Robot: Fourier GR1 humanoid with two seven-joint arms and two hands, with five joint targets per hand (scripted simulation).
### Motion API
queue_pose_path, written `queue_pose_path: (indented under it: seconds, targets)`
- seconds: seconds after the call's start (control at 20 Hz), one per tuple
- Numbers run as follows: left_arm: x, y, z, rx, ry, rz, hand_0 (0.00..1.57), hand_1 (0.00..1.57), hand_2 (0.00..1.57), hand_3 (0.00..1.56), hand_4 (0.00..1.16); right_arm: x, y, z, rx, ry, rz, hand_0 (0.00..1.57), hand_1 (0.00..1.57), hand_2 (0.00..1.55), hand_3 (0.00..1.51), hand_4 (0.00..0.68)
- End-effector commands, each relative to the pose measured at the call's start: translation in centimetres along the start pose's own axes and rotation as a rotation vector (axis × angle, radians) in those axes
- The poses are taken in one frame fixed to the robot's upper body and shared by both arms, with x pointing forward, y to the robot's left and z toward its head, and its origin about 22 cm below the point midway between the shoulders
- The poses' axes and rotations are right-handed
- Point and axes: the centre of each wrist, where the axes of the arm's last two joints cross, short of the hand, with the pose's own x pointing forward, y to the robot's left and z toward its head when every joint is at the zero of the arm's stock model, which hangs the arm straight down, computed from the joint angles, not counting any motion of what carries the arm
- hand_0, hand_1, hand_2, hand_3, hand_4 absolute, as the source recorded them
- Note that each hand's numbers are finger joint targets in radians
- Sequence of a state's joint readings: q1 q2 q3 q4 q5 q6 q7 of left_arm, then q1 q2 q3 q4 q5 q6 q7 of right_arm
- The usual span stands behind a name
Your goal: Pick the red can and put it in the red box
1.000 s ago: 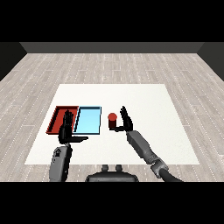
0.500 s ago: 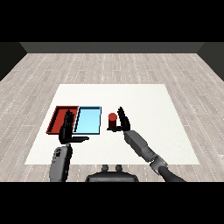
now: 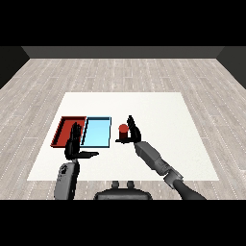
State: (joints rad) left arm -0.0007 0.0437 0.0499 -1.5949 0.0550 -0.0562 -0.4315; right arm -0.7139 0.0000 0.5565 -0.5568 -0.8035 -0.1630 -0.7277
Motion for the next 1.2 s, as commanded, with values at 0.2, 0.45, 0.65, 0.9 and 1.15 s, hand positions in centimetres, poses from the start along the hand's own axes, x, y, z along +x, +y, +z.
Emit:
queue_pose_path:
  seconds: [0.2, 0.45, 0.65, 0.9, 1.15]
  targets:
    - [1.0, 0.4, 0.0, -0.017, 0.010, -0.005, 0.00, 0.00, 0.00, 0.00, 0.00, 0.1, 0.2, -0.6, 0.010, 0.017, -0.038, 0.00, 0.00, 0.00, 0.00, 0.000]
    - [0.3, 1.0, -0.7, -0.010, -0.012, 0.014, 0.00, 0.00, 0.00, 0.00, 0.00, -0.3, 0.4, 0.0, 0.015, 0.029, -0.009, 0.00, 0.00, 0.00, 0.00, 0.000]
    - [-0.2, 0.3, -0.7, 0.002, 0.007, -0.005, 0.00, 0.00, 0.00, 0.00, 0.00, 0.5, 1.5, -1.1, -0.026, 0.070, 0.068, 0.00, 0.00, 0.00, 0.00, 0.000]
    - [0.9, 2.0, -1.4, 0.002, -0.009, -0.025, 0.00, 0.00, 0.00, 0.00, 0.00, 0.0, 1.8, -0.2, -0.145, 0.074, 0.098, 1.14, 1.14, 1.24, 1.19, 0.000]
    - [0.9, -0.3, -0.3, -0.003, -0.003, -0.017, 0.00, 0.00, 0.00, 0.00, 0.00, 1.3, 2.3, -2.5, -0.173, 0.157, 0.208, 1.57, 1.57, 1.49, 1.44, 0.561]
